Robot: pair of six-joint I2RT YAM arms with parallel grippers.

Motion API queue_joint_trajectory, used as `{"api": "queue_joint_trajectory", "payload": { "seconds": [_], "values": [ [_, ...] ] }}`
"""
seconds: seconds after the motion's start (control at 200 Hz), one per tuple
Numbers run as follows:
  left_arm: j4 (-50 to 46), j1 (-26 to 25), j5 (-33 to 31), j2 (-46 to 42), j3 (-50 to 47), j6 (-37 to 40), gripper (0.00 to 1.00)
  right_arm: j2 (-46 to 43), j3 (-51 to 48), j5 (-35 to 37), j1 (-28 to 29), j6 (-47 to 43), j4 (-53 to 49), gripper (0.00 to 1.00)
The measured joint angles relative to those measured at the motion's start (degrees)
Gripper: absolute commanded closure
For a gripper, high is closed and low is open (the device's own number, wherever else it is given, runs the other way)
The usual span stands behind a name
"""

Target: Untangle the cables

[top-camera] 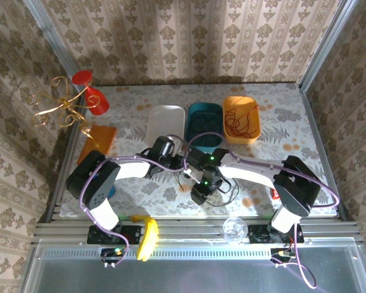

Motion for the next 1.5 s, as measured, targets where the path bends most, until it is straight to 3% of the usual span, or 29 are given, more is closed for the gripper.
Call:
{"api": "queue_joint_trajectory", "payload": {
  "seconds": [0.32,0.505,0.6,0.83,0.96,1.015,1.165,1.275,1.5],
  "values": [
    [2.6,2.1,0.7,0.1,0.0,-3.2,0.58,10.4,7.4,3.1,2.0,-6.2,-11.0,0.37],
    [3.6,2.1,0.7,0.1,0.0,-4.1,0.58,14.5,8.1,4.5,2.5,-8.1,-12.6,0.66],
    [3.7,2.0,0.7,0.1,0.0,-4.1,0.57,14.2,8.1,5.4,2.4,-7.7,-12.9,0.72],
    [3.6,-0.7,1.9,-0.5,0.3,-2.9,0.52,3.6,7.0,4.4,0.4,-6.5,-12.7,0.75],
    [3.7,-3.1,3.7,-1.1,1.4,-1.9,0.51,-6.1,7.1,2.2,-4.5,-5.9,-12.1,0.83],
    [3.7,-3.8,4.3,-1.2,2.2,-1.5,0.51,-8.9,7.1,0.8,-7.0,-5.9,-11.8,0.81],
    [3.7,-4.3,5.2,-1.2,3.6,-0.7,0.51,-11.1,6.5,-1.9,-10.4,-6.1,-11.5,0.65],
    [3.5,-4.3,4.1,-1.2,3.6,-0.5,0.50,-7.6,3.6,-2.6,-7.0,-5.6,-11.3,0.56],
    [3.6,-2.4,0.4,-1.2,2.0,-0.9,0.47,5.9,3.6,-2.1,0.5,-5.2,-10.5,0.52]
  ]
}}
